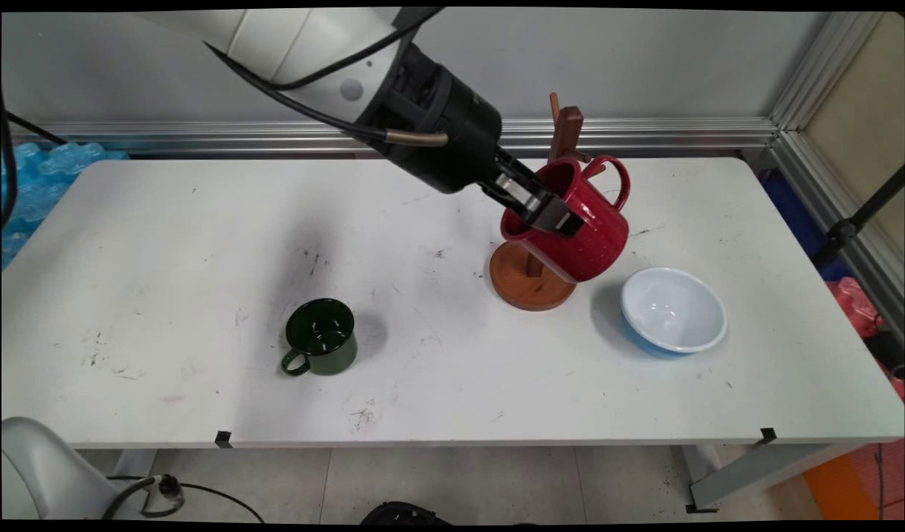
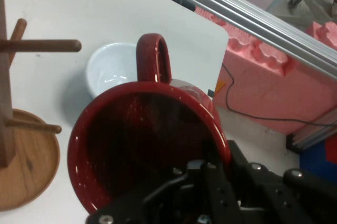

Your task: Place the picked object on the table

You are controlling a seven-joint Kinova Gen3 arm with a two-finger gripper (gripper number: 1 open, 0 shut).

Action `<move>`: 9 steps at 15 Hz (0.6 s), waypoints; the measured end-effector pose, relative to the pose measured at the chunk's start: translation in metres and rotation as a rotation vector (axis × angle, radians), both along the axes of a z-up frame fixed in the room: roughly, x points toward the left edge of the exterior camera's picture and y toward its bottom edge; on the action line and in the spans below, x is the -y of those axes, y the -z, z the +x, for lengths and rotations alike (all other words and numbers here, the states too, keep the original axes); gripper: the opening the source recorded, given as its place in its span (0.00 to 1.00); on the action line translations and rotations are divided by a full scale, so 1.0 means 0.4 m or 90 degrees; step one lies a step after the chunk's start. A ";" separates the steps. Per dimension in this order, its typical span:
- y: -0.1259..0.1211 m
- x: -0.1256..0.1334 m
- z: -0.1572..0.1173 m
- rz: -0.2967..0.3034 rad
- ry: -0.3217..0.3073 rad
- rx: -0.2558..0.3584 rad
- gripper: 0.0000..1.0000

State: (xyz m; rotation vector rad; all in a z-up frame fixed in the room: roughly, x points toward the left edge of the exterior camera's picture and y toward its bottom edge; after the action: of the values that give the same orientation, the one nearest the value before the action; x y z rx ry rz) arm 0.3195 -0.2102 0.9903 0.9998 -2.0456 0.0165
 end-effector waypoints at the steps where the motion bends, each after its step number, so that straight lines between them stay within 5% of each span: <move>1: -0.001 -0.002 0.006 -0.001 0.002 0.003 0.00; 9: -0.002 -0.014 0.068 -0.002 0.007 0.041 0.00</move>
State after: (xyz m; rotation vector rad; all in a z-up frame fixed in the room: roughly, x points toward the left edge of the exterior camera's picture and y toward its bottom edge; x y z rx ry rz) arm 0.3466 -0.2045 0.9910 0.9980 -2.1079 0.0474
